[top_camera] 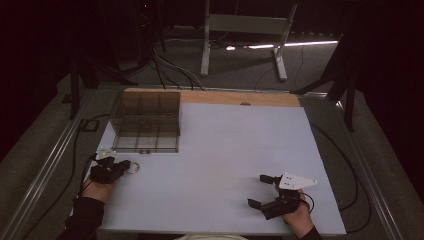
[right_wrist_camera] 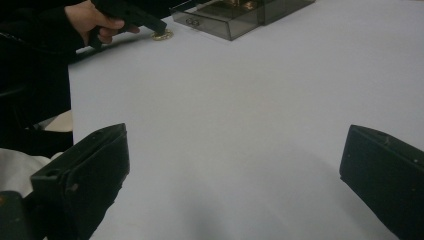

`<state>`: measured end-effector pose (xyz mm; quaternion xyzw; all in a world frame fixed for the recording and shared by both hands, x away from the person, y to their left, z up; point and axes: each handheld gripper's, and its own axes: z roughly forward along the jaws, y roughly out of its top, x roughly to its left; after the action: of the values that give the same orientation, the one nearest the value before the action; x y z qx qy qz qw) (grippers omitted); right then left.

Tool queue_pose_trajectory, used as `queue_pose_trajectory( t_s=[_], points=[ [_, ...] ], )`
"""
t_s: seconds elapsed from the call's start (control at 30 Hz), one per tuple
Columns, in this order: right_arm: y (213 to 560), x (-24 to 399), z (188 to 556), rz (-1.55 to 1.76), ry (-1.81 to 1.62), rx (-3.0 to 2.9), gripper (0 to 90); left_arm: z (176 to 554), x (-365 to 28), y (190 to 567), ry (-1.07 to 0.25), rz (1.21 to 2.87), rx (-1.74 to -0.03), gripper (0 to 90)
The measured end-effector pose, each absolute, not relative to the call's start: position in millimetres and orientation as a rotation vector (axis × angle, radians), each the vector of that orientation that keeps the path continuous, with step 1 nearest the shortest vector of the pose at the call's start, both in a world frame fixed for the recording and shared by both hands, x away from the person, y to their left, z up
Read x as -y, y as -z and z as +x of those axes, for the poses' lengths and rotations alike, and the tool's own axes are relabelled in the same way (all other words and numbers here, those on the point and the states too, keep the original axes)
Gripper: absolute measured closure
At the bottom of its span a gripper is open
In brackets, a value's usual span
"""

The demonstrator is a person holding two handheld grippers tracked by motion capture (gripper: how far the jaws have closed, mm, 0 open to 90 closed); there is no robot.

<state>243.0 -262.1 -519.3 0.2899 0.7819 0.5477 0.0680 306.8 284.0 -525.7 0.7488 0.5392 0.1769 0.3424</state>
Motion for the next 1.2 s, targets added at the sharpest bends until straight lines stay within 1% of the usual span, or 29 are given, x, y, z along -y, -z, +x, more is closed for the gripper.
queue_pose_trajectory(
  t_s=[0.4,0.77,1.2],
  points=[
    [518.9,262.1,242.8,0.872,-1.652,-2.354,0.0,303.1,-278.6,511.1,-0.489,1.938,-1.351,86.9],
    [519.0,261.5,242.6,0.874,-1.666,-2.354,0.0,303.1,-281.5,496.1,-0.507,1.89,-1.331,86.9],
    [518.9,261.9,242.6,0.877,-1.665,-2.351,0.0,310.4,-284.8,485.0,-0.531,1.857,-1.322,86.9]
  ],
)
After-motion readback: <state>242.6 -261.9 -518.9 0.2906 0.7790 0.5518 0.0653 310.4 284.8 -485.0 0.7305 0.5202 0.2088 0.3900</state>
